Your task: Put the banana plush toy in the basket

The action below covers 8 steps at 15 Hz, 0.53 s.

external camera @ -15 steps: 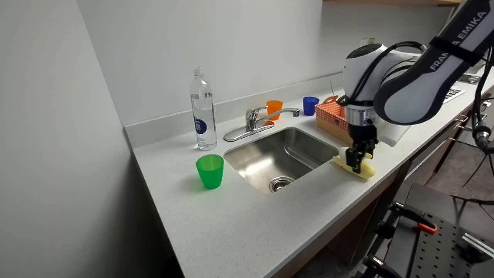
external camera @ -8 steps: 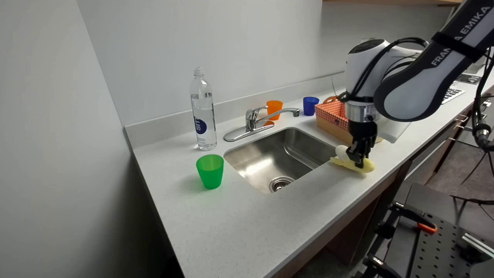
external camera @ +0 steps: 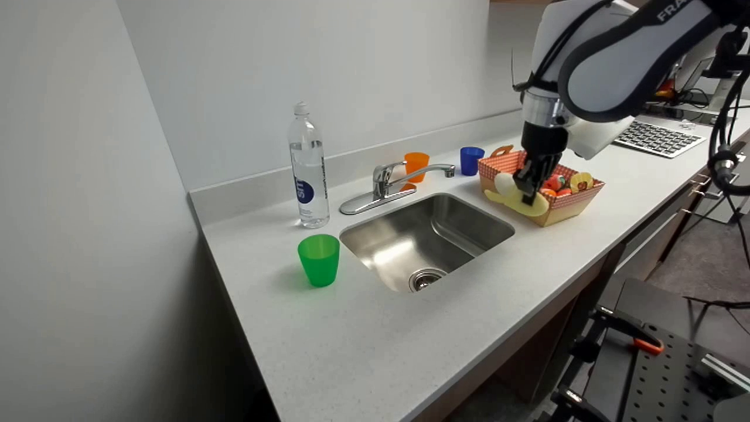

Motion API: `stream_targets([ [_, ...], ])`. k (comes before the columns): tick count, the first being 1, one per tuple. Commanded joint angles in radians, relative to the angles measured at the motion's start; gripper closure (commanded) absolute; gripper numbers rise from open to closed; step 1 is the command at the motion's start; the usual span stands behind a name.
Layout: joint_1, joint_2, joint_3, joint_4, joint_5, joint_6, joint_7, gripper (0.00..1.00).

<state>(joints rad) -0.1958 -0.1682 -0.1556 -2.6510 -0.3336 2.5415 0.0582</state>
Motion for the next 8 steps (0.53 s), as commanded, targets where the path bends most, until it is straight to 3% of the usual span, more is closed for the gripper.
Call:
stream_targets([
  [1, -0.001, -0.005, 0.0, 0.122, 0.058, -0.096, -0.03, 0.98],
  [8, -0.024, 0.096, -0.023, 0.35, 0.057, -0.162, 0.021, 0.98],
])
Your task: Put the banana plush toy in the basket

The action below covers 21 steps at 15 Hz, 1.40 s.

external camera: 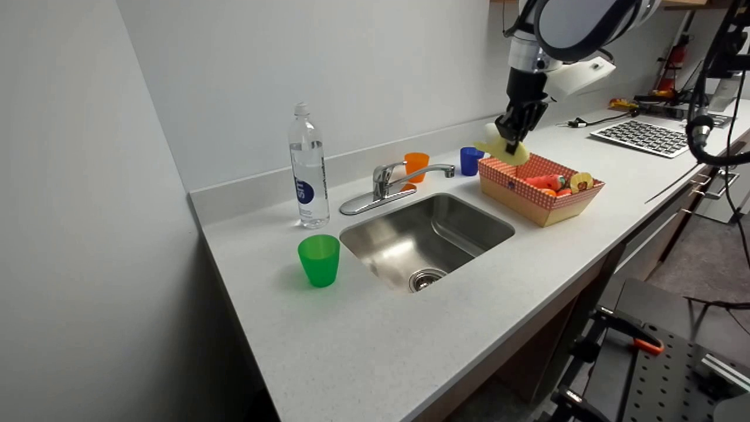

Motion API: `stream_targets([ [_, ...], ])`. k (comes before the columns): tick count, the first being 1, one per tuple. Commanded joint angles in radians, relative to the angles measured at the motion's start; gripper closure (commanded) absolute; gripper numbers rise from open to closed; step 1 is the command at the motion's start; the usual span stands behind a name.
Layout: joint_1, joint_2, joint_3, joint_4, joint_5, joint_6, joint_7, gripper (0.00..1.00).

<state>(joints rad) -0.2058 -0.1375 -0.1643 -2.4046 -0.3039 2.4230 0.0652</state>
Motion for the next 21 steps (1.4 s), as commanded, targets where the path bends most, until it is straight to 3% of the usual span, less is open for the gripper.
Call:
stream_targets([
  [1, -0.02, 0.08, -0.024, 0.128, 0.028, -0.05, 0.019, 0.98],
  [10, -0.076, 0.201, -0.118, 0.266, 0.041, -0.081, 0.061, 0.98],
  [17, -0.086, 0.259, -0.152, 0.266, 0.029, -0.074, 0.099, 0.98],
  [18, -0.085, 0.265, -0.152, 0.263, 0.031, -0.079, 0.104, 0.66],
  [19, -0.083, 0.27, -0.153, 0.259, 0.028, -0.079, 0.111, 0.64],
  [21, -0.081, 0.277, -0.152, 0.252, 0.03, -0.081, 0.118, 0.52],
])
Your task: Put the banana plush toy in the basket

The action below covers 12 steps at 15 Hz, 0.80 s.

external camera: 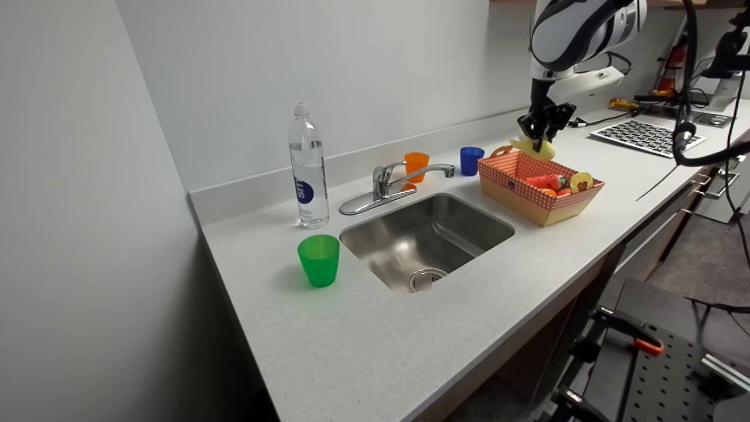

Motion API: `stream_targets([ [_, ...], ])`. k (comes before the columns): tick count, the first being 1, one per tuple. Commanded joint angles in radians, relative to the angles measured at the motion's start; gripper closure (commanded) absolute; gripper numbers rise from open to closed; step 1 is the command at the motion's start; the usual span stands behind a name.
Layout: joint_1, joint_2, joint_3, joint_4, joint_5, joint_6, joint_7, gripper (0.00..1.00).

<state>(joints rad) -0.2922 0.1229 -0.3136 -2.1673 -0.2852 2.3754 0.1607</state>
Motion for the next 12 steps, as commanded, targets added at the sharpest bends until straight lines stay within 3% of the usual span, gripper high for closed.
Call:
stream_targets([
  [1, 0.006, 0.017, -0.003, 0.01, 0.012, -0.033, 0.023, 0.43],
  [7, 0.014, 0.003, 0.003, -0.01, 0.011, -0.033, 0.018, 0.01],
  [12, 0.029, -0.021, 0.019, -0.019, 0.031, -0.067, 0.027, 0.0],
])
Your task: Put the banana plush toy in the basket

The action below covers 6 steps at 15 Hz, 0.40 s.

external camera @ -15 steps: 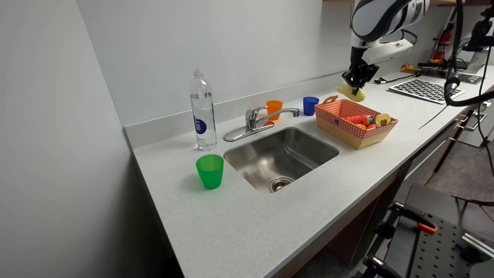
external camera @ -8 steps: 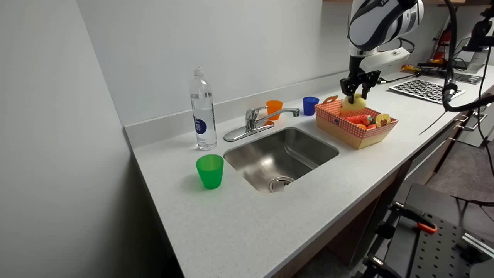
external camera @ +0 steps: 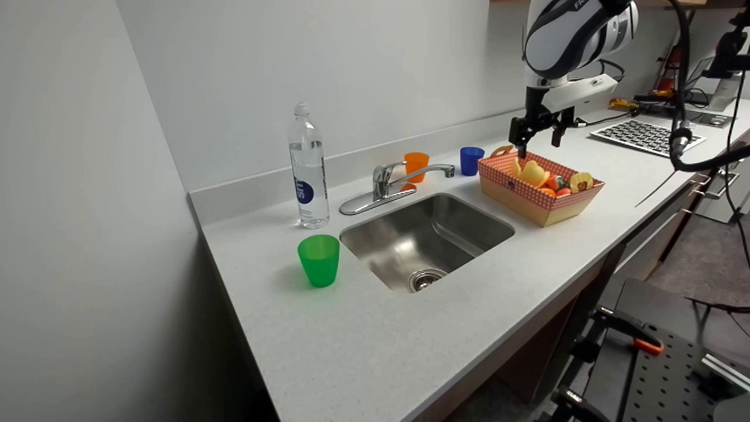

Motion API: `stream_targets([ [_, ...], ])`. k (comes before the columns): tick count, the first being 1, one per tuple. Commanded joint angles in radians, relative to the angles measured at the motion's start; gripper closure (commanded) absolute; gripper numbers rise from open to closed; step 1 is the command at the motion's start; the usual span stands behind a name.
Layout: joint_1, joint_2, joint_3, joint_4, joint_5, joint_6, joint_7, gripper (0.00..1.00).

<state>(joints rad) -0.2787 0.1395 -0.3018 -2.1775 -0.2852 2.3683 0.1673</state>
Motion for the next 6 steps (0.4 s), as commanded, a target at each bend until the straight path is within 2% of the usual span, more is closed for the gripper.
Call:
stream_targets([
  [1, 0.006, -0.002, -0.001, 0.002, 0.004, -0.014, 0.001, 0.0],
  [6, 0.012, -0.011, 0.003, 0.002, 0.007, -0.034, 0.008, 0.0],
])
